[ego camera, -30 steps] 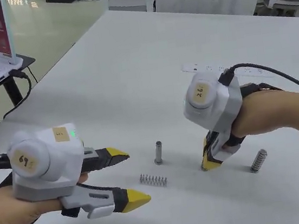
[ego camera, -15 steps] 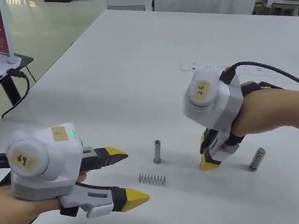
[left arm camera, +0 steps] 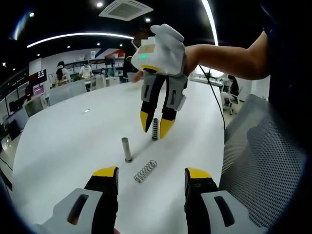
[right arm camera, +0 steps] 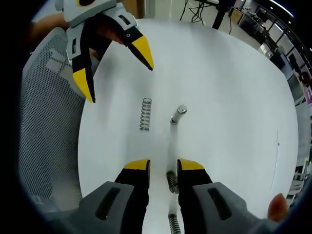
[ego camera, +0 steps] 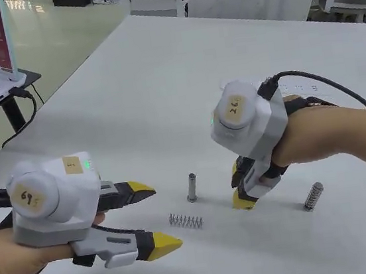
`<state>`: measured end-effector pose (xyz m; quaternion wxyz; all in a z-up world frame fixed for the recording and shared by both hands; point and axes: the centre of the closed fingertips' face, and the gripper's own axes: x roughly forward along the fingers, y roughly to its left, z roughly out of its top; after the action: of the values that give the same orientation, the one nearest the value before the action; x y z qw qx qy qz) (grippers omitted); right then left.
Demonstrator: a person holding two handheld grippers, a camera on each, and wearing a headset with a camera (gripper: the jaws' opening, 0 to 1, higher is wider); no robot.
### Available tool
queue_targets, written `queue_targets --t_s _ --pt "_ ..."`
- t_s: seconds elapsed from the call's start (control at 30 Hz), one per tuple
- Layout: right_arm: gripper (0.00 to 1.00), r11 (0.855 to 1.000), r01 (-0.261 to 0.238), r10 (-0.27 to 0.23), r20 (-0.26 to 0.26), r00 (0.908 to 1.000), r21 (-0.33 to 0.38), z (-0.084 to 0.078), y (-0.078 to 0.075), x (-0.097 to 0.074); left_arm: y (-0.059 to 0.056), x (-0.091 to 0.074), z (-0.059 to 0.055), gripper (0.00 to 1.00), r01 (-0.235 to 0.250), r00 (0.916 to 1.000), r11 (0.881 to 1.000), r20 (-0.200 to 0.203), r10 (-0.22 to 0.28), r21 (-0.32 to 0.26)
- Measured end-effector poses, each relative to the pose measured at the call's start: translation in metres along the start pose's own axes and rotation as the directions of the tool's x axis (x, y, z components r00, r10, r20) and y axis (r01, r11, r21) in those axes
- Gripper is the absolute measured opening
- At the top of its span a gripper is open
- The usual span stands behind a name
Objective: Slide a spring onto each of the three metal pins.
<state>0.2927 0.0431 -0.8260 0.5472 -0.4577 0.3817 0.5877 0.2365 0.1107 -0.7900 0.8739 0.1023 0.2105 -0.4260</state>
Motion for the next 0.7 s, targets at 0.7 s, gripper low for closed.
queue_targets --t_s 0.7 --pt "0.16 0.998 -0.047 0.048 0.033 0.9983 -0.035 0.030 0.027 0.024 -0.001 -0.002 -0.004 0.49 0.002 0.9998 1.000 -0.018 -0.002 0.014"
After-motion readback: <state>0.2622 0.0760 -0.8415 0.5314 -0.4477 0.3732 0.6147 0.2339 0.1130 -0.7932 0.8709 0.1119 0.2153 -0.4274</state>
